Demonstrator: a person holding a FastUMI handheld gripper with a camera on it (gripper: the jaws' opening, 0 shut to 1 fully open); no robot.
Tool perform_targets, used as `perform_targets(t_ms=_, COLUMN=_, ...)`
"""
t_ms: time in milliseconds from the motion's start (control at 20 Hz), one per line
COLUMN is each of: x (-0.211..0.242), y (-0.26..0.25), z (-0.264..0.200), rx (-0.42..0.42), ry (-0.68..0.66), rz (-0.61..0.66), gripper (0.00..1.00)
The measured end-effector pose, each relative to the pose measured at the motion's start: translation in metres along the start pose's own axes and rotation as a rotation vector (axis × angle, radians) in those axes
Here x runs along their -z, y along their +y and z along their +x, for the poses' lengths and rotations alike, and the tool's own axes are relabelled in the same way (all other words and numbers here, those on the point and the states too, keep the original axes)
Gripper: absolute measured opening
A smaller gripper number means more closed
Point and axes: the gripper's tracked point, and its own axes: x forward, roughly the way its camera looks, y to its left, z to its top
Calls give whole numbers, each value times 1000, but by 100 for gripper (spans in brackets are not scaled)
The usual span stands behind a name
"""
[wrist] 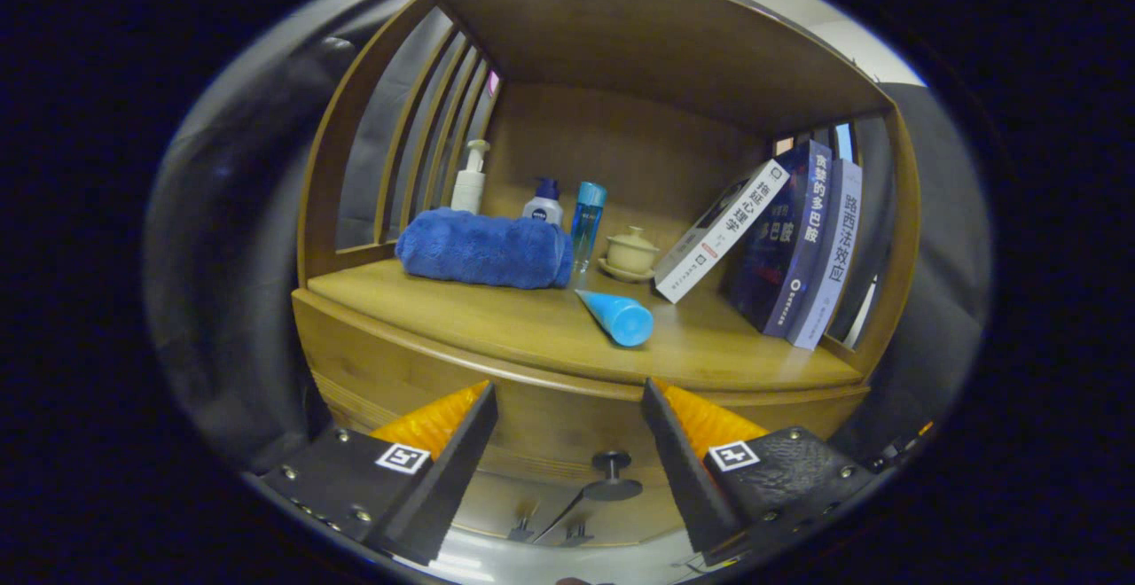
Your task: Pull open the drawer, take out the items inside it, and place them on the countertop above the cabinet.
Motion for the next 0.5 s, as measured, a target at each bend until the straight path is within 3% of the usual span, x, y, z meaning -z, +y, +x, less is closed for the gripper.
perform_targets(t_ms=200, x=-34, y=-19, z=-40, rx=-11, ry=-88, rz=22, gripper=99)
perform_targets(t_ms=500, x=-121, y=-49, z=-123, rx=-55, ry=-241, rz=41, gripper=98)
